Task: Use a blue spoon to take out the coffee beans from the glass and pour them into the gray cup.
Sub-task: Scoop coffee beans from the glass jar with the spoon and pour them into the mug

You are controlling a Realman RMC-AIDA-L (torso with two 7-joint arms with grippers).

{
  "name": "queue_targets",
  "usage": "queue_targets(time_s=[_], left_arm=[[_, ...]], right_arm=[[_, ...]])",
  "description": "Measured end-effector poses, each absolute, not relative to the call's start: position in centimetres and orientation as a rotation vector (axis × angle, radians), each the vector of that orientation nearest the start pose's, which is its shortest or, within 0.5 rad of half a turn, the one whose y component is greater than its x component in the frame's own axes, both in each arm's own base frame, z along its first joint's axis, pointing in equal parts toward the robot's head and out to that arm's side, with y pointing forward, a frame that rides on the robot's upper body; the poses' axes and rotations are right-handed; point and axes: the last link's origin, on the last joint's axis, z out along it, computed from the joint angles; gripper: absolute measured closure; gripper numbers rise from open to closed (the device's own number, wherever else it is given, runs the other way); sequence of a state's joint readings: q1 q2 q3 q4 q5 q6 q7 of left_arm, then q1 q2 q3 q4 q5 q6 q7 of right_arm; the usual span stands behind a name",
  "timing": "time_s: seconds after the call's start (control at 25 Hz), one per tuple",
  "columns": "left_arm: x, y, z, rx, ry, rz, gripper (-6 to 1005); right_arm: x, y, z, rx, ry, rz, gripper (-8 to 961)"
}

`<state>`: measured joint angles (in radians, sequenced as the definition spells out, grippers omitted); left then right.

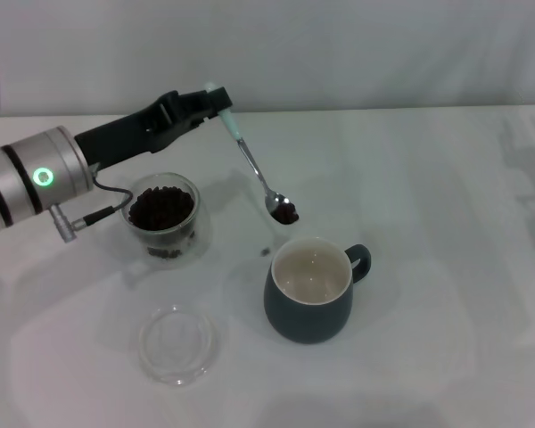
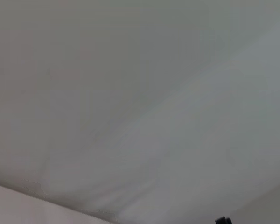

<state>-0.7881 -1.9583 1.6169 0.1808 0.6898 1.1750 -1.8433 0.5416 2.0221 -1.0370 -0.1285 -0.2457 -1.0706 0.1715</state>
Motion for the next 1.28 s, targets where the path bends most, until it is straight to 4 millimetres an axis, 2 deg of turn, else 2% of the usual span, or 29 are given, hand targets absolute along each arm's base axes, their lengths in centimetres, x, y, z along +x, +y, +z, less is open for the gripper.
queue_targets(time_s=[0.36, 0.68, 1.12, 1.28], left_arm=[[-19.2, 39.5, -5.2, -2.349, -1.578, -1.131, 867], [-18.6, 38.9, -6.4, -2.458, -1.468, -1.035, 867], [-18.7, 39.9, -8.0, -2.503, -1.268, -0.79, 866], [-18.1, 40.3, -7.4, -2.495, -1.212, -0.837, 866]], right_arm=[[34.4, 37.9, 6.3, -1.439, 0.451, 0.589, 480], [34.8, 37.6, 6.3, -1.431, 0.464, 0.585, 480], [35.1, 37.4, 6.2, -1.427, 0.478, 0.578, 480], [35.1, 37.4, 6.2, -1.427, 0.48, 0.576, 480]])
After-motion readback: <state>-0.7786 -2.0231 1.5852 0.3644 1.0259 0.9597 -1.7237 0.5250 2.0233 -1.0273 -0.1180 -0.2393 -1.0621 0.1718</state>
